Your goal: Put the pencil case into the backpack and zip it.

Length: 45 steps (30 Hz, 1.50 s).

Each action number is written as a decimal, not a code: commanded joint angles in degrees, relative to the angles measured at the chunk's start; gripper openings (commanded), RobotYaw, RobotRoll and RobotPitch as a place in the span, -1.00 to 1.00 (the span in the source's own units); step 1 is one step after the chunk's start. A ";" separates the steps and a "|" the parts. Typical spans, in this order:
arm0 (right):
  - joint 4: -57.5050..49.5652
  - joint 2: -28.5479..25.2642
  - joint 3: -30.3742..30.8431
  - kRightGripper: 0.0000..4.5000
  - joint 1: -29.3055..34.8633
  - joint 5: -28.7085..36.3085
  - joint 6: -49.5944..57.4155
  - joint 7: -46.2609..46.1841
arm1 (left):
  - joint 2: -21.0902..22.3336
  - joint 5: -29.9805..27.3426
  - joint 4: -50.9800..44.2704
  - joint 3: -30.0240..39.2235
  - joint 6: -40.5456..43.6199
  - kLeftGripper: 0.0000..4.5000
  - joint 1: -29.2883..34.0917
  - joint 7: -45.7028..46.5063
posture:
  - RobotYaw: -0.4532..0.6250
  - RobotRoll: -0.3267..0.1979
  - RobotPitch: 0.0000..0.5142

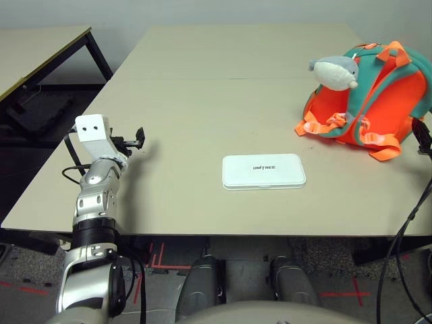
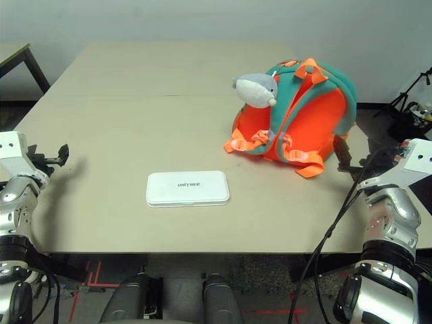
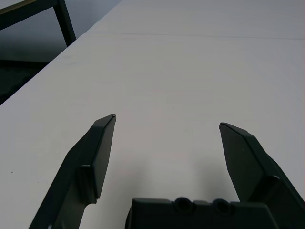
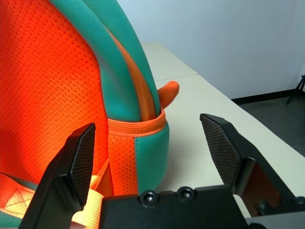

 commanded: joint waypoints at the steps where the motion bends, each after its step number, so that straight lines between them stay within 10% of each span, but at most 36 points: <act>1: -1.35 -0.68 -1.22 1.00 1.17 1.08 0.85 0.18 | 0.34 0.43 1.07 -0.16 -0.19 0.99 -0.19 -0.02 | -0.20 0.25 -0.75; 13: -18.96 -4.46 -0.92 1.00 4.80 5.94 21.95 1.02 | 3.25 -5.70 -1.00 0.51 5.94 0.99 -6.62 -9.04 | -0.21 0.25 -0.84; 21: -46.35 -15.05 -9.39 1.00 15.17 29.85 73.39 -4.92 | 14.52 -30.68 -15.60 5.46 54.09 0.99 -8.68 -20.00 | -0.22 0.25 -0.84; 29: -40.68 -10.44 0.56 1.00 -1.48 45.74 100.26 -17.77 | 9.32 -44.87 -15.16 11.09 82.85 0.99 -14.64 -15.91 | -0.15 0.25 -0.80; 35: -35.42 -2.47 8.06 0.37 -7.88 40.41 100.26 -23.51 | 9.21 -53.99 -11.43 2.45 83.36 1.00 -11.08 -14.23 | -0.13 0.25 -0.82; 45: -33.05 3.01 11.01 -0.99 -10.60 29.95 100.07 -24.90 | 7.10 -50.34 -4.60 0.08 83.35 1.00 -13.34 -13.15 | -0.10 0.25 -0.77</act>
